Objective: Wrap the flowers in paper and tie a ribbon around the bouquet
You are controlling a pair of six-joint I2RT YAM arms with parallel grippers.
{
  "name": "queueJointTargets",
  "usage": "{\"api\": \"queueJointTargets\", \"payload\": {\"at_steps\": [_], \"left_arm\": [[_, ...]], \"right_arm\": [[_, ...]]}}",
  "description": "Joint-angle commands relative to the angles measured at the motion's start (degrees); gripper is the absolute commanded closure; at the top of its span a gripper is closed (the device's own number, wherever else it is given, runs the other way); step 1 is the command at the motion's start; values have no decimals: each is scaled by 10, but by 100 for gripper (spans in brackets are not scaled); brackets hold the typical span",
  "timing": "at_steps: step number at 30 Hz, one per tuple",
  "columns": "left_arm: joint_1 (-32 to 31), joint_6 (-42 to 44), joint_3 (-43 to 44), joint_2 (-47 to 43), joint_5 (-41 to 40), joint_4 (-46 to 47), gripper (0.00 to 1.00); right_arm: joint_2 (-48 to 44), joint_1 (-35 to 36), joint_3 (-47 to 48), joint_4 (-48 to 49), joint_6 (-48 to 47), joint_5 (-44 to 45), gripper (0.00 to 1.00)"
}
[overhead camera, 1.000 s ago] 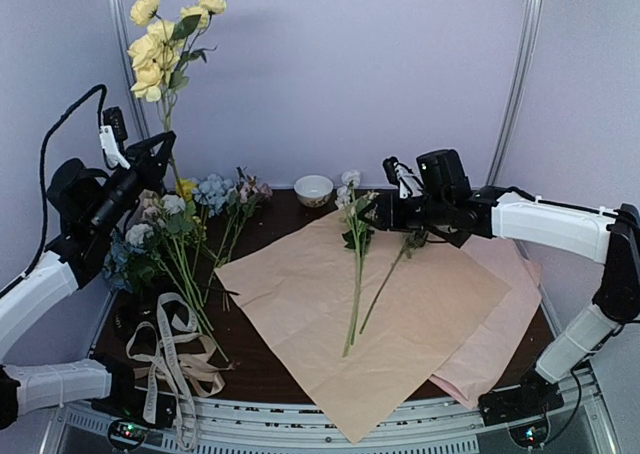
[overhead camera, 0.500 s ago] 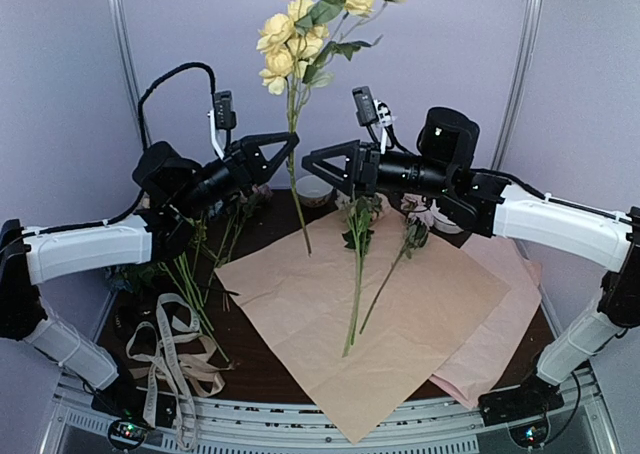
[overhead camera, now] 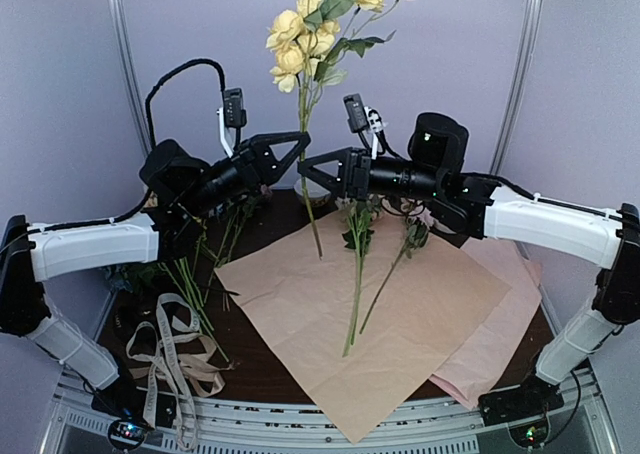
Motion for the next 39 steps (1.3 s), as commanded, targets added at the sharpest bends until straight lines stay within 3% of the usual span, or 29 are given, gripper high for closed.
{"api": "queueJointTargets", "payload": {"at_steps": [1,3,7,8,9,10,12,14,18,22,27,28,30,32,39], "left_arm": [[-4,8,16,5,-13,14,100],[-4,15,20,7,-17,4,100],[-4,13,26,11,-10,-2,100],[-4,16,24,7,-16,-12,100],[-4,24,25,1,-32,-40,93],[-4,37,27,-7,-62,-81,68],[-1,70,38,-24,-150,-207,34],[8,95,59,-30,-255,-349,26],[49,116,97,-17,-381,-564,26],[138,83,107,24,-384,-705,31],[252,57,58,69,-357,-730,48],[268,63,58,84,-366,-737,50],[296,79,85,141,-389,-780,52],[316,92,117,191,-390,-809,52],[346,78,156,267,-405,-822,51]], "right_arm": [[5,4,-7,-11,-10,6,63],[5,4,-7,-17,-15,9,65],[5,2,-3,-40,-13,31,98],[2,0,-8,-44,-10,43,100],[-2,-2,-14,-52,-4,60,100],[-4,-7,-20,-65,3,84,100],[-2,-23,-33,-106,27,130,100],[7,-49,-61,-123,74,146,100],[49,-101,-106,-157,168,135,100],[106,-131,-121,-197,181,124,100],[135,-146,-146,-207,185,150,100],[135,-146,-146,-226,175,171,96],[131,-145,-141,-259,154,202,77],[121,-146,-140,-279,141,220,69],[63,-145,-149,-322,96,267,64]]}}
